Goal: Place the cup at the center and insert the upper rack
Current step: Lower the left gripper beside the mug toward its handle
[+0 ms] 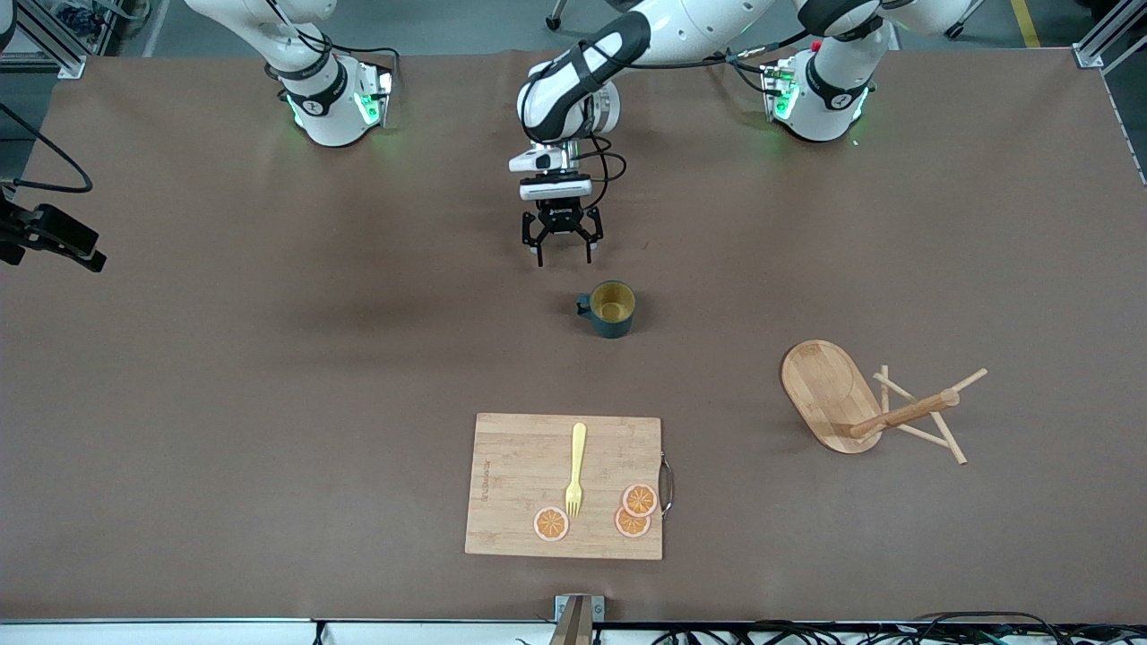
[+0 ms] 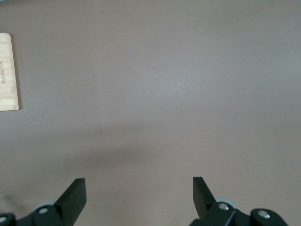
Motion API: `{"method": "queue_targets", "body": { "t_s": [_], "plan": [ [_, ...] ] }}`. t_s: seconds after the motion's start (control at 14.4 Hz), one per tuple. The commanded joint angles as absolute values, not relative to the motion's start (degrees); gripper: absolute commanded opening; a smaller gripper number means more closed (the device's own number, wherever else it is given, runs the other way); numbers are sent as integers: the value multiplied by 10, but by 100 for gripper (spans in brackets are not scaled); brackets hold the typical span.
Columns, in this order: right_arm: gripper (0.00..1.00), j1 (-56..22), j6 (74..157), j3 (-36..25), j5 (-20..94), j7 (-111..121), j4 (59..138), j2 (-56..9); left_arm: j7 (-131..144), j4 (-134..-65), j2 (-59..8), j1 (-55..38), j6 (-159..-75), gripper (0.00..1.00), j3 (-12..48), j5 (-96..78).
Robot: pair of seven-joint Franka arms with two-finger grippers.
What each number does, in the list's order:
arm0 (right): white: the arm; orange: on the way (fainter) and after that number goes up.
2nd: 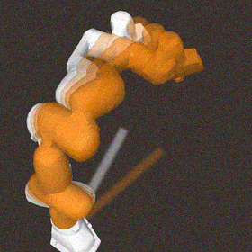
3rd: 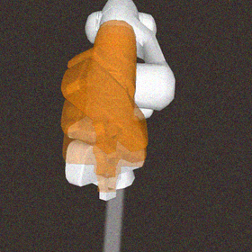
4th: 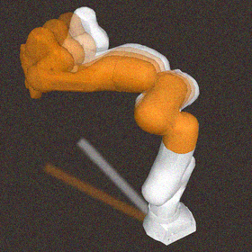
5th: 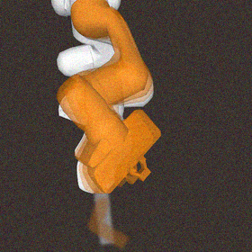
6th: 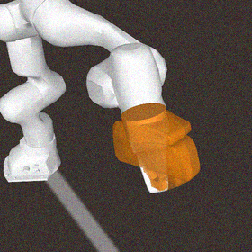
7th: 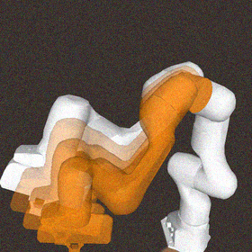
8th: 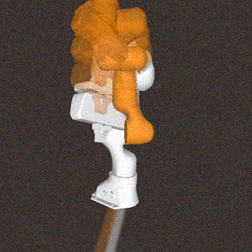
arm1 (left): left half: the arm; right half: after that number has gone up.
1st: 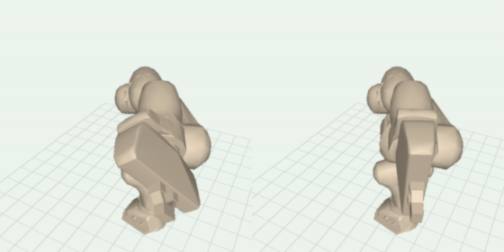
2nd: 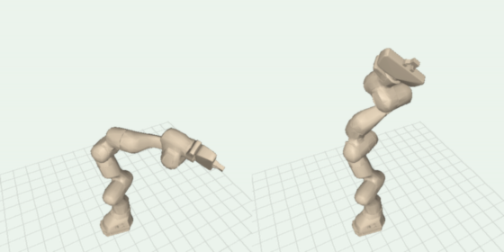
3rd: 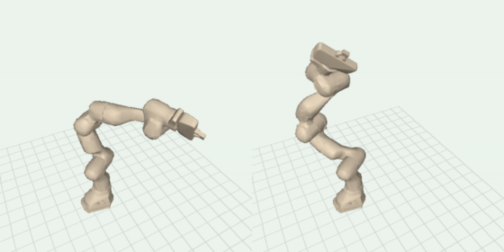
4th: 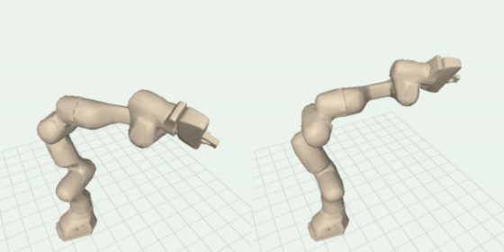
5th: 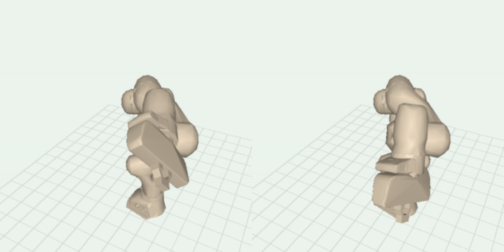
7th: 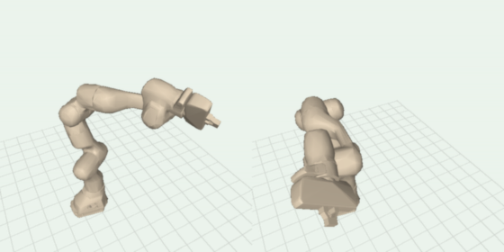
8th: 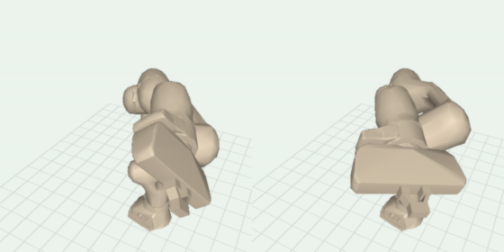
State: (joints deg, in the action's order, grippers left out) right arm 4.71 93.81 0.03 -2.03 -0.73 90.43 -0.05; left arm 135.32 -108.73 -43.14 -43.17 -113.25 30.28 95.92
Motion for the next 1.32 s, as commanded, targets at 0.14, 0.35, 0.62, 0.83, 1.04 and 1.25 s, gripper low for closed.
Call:
{"method": "queue_targets", "body": {
  "t_s": [0.14, 0.35, 0.62, 0.83, 1.04, 1.25],
  "plan": [
    [100, 39, 931, -1, -19, -7, 920, 16, 1362, -1086, -441, -440, -1126, 100, 278, 1005],
    [100, 37, 930, -1, -20, -6, 919, 15, 1368, -1082, -447, -440, -1126, 100, 276, 1023],
    [100, 36, 925, -1, -20, -4, 917, 15, 1377, -1064, -463, -441, -1127, 100, 271, 1044],
    [100, 36, 925, -1, -20, -4, 917, 15, 1377, -1062, -468, -440, -1127, 100, 269, 1070],
    [100, 36, 926, -1, -20, -4, 917, 15, 1372, -1049, -475, -440, -1128, 100, 268, 1071],
    [100, 36, 927, -1, -21, -4, 917, 15, 1370, -1046, -477, -440, -1132, 100, 261, 1075]
  ]
}}
